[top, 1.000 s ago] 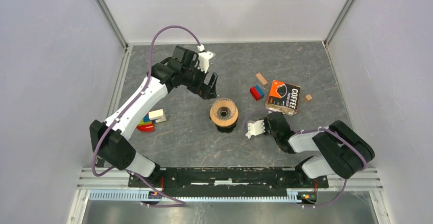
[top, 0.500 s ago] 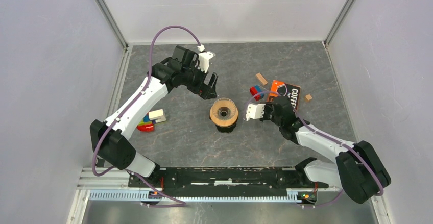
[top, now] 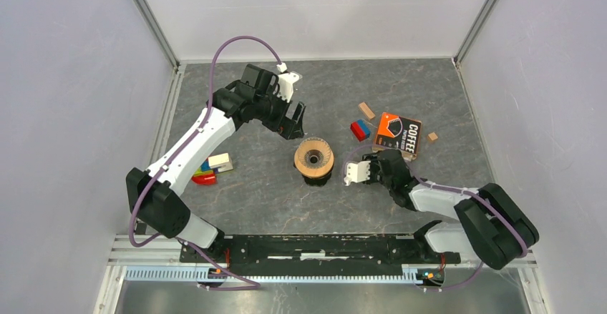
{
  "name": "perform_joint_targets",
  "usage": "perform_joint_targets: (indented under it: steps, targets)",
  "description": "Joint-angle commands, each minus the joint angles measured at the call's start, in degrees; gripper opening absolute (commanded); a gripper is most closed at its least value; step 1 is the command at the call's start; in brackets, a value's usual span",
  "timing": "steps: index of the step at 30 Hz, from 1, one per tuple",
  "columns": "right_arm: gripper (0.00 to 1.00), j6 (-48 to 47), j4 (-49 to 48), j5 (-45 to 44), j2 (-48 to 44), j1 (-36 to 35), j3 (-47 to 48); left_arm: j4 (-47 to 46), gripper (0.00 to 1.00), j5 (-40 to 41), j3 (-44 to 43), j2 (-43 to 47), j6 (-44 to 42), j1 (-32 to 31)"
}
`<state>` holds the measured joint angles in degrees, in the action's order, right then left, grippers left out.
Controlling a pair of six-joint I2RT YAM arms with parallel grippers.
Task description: Place the coffee filter in the dripper
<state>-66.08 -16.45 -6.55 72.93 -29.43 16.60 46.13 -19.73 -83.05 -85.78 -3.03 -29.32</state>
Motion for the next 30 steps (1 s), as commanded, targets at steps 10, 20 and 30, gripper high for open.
perform_joint_targets:
  steps: [10, 20, 30]
  targets:
    - [0.46, -12.36, -22.96, -11.77, 13.59, -1.44, -7.28, -1.01, 1.0, -0.32, -1.67, -1.23, -1.36, 0.27]
    - [0.04, -8.22, -18.35, -9.15, 12.88, -1.41, -3.43, -1.04, 1.0, -0.45, -1.22, -1.33, -1.46, 0.32]
    - [0.0, 1.41, 6.31, 2.13, 0.5, 0.99, 6.9, -1.04, 1.0, -1.01, -1.02, -0.91, -1.49, 0.31]
